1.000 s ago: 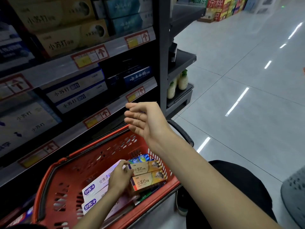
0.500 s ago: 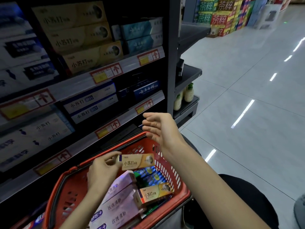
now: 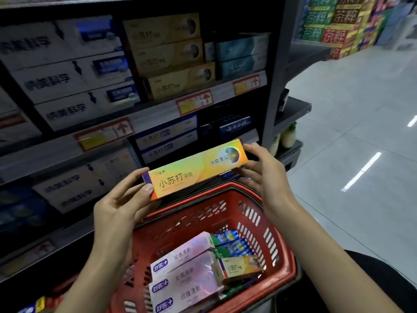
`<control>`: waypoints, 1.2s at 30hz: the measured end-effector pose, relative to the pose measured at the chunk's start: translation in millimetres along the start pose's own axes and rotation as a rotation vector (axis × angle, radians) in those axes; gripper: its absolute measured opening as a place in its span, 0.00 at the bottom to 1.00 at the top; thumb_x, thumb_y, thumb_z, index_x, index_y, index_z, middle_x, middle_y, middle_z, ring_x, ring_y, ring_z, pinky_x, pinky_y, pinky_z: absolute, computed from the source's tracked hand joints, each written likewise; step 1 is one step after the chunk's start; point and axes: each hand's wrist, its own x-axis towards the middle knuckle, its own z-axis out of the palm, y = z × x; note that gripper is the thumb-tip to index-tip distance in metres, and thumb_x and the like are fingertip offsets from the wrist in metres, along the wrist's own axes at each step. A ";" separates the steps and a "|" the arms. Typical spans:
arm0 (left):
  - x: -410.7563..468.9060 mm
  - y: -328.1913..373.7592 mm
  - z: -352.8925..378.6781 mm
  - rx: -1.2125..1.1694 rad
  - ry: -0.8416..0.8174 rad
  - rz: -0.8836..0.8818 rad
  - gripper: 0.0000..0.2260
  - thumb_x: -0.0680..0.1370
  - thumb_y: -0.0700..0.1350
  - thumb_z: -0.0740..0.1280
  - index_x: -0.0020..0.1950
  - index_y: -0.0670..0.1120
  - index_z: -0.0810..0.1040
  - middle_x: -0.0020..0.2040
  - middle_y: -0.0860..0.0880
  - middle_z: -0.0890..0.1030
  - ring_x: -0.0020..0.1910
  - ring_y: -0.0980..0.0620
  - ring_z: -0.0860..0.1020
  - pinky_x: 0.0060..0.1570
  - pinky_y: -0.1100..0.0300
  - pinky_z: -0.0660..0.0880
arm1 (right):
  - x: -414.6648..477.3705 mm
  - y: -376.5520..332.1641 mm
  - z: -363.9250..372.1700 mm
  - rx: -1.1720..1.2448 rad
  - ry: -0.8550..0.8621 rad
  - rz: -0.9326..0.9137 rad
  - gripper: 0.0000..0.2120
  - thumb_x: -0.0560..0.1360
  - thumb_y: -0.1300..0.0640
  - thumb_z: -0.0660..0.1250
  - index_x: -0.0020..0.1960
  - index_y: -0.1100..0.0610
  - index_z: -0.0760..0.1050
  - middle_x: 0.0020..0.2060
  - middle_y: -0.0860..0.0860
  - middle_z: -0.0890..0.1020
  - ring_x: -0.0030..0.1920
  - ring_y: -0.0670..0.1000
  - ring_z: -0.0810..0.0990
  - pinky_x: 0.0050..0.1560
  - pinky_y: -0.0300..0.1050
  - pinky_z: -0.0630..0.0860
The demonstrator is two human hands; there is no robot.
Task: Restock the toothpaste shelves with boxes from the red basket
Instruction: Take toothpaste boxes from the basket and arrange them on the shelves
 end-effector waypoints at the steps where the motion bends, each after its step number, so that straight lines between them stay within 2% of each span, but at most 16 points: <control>1: 0.0 1.8 -2.4 -0.008 0.006 0.001 0.15 0.78 0.36 0.70 0.62 0.49 0.84 0.53 0.42 0.87 0.54 0.44 0.86 0.56 0.52 0.82 | -1.8 1.3 2.7 0.012 -0.021 -0.008 0.15 0.83 0.42 0.62 0.59 0.48 0.82 0.46 0.52 0.89 0.52 0.55 0.87 0.59 0.54 0.81; 4: 0.5 6.3 -9.1 -0.016 0.028 0.020 0.15 0.78 0.36 0.70 0.61 0.49 0.84 0.53 0.42 0.87 0.54 0.45 0.86 0.53 0.54 0.83 | -6.1 3.5 11.2 0.033 -0.063 -0.036 0.16 0.82 0.39 0.62 0.59 0.47 0.81 0.47 0.52 0.89 0.49 0.56 0.88 0.54 0.52 0.83; 7: 1.4 8.4 -15.2 -0.029 0.044 0.033 0.15 0.79 0.36 0.70 0.63 0.50 0.83 0.52 0.43 0.87 0.55 0.45 0.86 0.54 0.53 0.83 | -5.0 7.7 19.6 0.075 -0.056 -0.039 0.12 0.79 0.46 0.70 0.58 0.49 0.83 0.49 0.54 0.88 0.50 0.58 0.88 0.50 0.48 0.84; 10: 2.1 8.6 -18.6 -0.086 0.067 0.018 0.15 0.79 0.36 0.70 0.64 0.49 0.82 0.52 0.42 0.87 0.55 0.44 0.86 0.55 0.52 0.82 | -2.6 16.5 27.2 0.090 -0.019 -0.071 0.13 0.75 0.54 0.75 0.60 0.52 0.82 0.51 0.56 0.88 0.53 0.57 0.87 0.59 0.54 0.82; 11: 2.6 9.1 -18.9 -0.109 0.075 0.006 0.15 0.79 0.36 0.70 0.64 0.48 0.81 0.52 0.42 0.87 0.55 0.44 0.86 0.56 0.53 0.82 | -1.7 19.1 29.0 0.102 -0.015 -0.066 0.15 0.74 0.56 0.76 0.60 0.55 0.81 0.52 0.57 0.87 0.53 0.56 0.87 0.58 0.53 0.82; 14: 5.0 8.3 -21.7 -0.159 0.104 -0.037 0.13 0.78 0.37 0.71 0.62 0.44 0.81 0.52 0.42 0.87 0.55 0.43 0.86 0.57 0.53 0.82 | -0.5 24.2 32.4 0.170 -0.031 -0.020 0.17 0.73 0.60 0.76 0.60 0.61 0.79 0.55 0.62 0.85 0.53 0.59 0.87 0.50 0.48 0.82; 21: 4.4 5.7 -29.8 -0.224 0.130 -0.119 0.12 0.78 0.36 0.71 0.61 0.43 0.82 0.53 0.41 0.87 0.57 0.43 0.85 0.63 0.49 0.78 | 0.0 36.4 35.1 0.146 -0.039 -0.020 0.13 0.74 0.62 0.76 0.57 0.59 0.81 0.57 0.63 0.84 0.54 0.59 0.87 0.57 0.53 0.81; 36: 3.6 9.5 -32.5 -0.241 0.131 -0.126 0.12 0.78 0.36 0.71 0.61 0.43 0.82 0.51 0.42 0.88 0.55 0.45 0.86 0.61 0.50 0.79 | -3.8 33.3 33.1 0.187 -0.078 -0.031 0.15 0.74 0.66 0.72 0.61 0.62 0.79 0.50 0.61 0.87 0.51 0.59 0.88 0.55 0.52 0.80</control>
